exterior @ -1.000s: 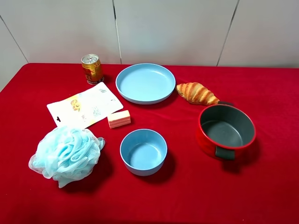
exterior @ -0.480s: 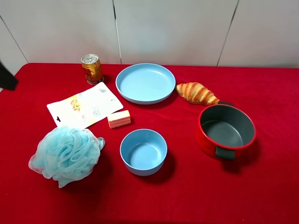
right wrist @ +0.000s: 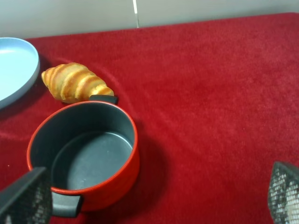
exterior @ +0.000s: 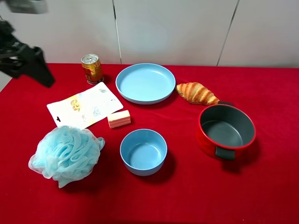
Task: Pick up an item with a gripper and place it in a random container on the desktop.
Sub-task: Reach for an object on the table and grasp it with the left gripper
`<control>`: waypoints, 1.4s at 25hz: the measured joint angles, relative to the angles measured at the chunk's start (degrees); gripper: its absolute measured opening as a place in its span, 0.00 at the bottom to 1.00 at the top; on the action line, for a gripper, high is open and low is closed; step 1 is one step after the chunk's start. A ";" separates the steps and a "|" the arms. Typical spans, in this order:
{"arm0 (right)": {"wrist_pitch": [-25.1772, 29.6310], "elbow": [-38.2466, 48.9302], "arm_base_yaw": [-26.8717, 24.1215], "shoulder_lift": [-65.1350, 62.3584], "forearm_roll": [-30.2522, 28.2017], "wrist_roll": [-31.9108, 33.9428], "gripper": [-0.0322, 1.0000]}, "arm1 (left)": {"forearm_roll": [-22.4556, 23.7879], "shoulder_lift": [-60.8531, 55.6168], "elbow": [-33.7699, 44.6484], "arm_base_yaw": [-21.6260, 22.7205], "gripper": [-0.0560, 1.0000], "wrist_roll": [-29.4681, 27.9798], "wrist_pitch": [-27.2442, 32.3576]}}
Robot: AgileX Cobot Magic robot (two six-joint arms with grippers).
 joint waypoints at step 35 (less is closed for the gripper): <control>0.00 0.00 0.00 0.00 0.00 0.00 0.70 | 7.14 36.41 -16.96 -20.13 0.93 14.19 -6.67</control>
